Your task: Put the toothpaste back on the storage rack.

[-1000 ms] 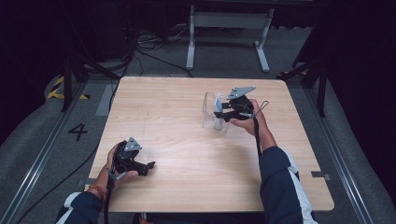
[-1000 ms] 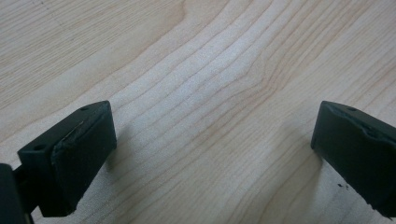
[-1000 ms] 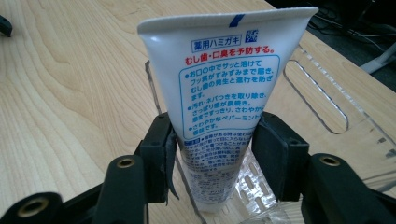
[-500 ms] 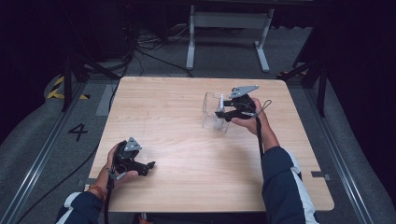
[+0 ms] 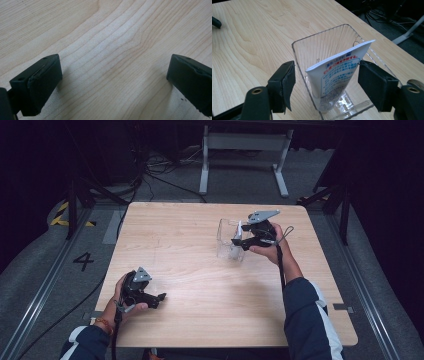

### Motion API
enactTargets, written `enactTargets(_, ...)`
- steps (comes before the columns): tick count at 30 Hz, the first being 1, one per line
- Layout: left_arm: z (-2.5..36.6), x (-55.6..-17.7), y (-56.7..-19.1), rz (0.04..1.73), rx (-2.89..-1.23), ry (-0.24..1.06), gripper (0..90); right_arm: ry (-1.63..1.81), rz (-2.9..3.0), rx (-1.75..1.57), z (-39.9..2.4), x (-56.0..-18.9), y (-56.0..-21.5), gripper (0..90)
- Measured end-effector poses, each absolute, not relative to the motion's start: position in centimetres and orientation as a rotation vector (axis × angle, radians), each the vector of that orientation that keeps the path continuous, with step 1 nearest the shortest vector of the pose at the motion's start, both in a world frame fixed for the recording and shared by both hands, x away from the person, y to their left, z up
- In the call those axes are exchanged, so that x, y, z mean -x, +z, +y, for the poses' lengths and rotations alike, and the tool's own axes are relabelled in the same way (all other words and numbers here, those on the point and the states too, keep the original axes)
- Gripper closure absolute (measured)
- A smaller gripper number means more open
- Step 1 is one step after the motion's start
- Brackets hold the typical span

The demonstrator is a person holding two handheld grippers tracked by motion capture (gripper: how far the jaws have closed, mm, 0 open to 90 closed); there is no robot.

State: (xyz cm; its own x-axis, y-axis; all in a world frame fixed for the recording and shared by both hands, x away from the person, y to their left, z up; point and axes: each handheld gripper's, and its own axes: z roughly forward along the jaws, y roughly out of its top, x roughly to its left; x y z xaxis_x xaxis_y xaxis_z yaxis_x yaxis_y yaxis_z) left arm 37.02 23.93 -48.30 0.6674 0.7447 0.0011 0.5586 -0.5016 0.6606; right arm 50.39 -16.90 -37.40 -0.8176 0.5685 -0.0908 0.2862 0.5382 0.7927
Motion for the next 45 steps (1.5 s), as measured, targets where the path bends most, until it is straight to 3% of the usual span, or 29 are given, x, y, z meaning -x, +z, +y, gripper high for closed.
enactTargets(7, 23.9, -37.0, -48.3, 1.000, -2.243, 0.381, 0.5, 1.121, 2.408, -0.723, -17.2, -49.9, -36.8, 22.0)
enactTargets(23, 23.9, -37.0, -48.3, 1.000, -2.244, 0.381, 0.5, 1.100, 2.332, -0.772, -19.5, -47.1, -35.9, 20.4)
enactTargets(45, 23.9, -37.0, -48.3, 0.999, -2.241, 0.382, 0.5, 0.984, 2.344, -0.741, -22.8, -42.4, -38.0, 21.9)
